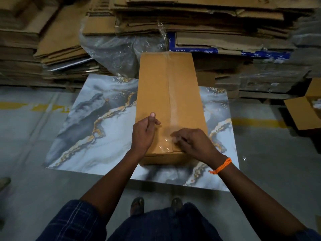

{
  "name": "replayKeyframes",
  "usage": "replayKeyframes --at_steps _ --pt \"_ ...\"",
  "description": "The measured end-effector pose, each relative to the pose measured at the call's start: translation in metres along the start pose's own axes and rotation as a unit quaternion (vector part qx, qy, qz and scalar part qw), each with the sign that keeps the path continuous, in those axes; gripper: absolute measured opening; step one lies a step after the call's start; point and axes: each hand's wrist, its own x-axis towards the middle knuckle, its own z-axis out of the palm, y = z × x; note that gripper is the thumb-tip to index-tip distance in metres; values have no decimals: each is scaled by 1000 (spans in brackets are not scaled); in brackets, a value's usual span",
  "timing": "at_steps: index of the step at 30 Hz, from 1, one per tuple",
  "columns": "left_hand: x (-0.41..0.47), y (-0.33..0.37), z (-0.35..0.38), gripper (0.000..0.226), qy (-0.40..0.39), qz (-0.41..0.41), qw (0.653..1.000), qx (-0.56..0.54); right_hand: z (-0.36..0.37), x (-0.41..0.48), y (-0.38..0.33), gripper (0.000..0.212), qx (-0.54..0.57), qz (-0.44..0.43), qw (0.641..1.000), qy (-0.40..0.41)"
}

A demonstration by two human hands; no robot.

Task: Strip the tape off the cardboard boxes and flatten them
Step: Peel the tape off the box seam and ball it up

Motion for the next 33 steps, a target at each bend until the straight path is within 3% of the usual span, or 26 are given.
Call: replayKeyframes --at_steps 3,6,8,10,14,16,20,23,25,27,29,31,33 --pt "-2 -5 -1 42 26 11 999 29 -34 36 1 14 192 113 964 143" --pt "-6 -3 0 30 20 24 997 74 -56 64 22 16 207 173 946 177" --pt "-9 -3 3 22 1 48 992 120 -57 72 33 19 221 192 941 167" --pt "-12 -1 7 28 -39 76 979 184 -52 73 34 29 302 238 916 117" --pt "-8 7 11 56 -118 79 940 310 -46 71 27 54 545 341 764 -50" --pt "-3 11 14 61 -140 67 923 353 -44 72 27 54 574 344 742 -43" --pt "4 11 17 66 -186 66 891 409 -65 91 30 43 551 262 786 98" --pt "10 7 13 66 -194 84 893 398 -116 119 31 34 528 161 800 233" --pt "18 8 10 65 -202 80 908 358 -134 133 31 26 430 127 855 261" --pt "30 11 8 57 -212 82 920 319 -127 137 35 12 304 118 923 205" --pt "47 13 10 42 -219 105 927 287 -106 129 44 28 167 135 973 84" --pt "67 16 17 39 -219 120 931 267 -86 118 54 54 14 146 989 -10" --pt "88 21 27 45 -218 132 928 272 -70 109 62 78 -73 169 981 -68"
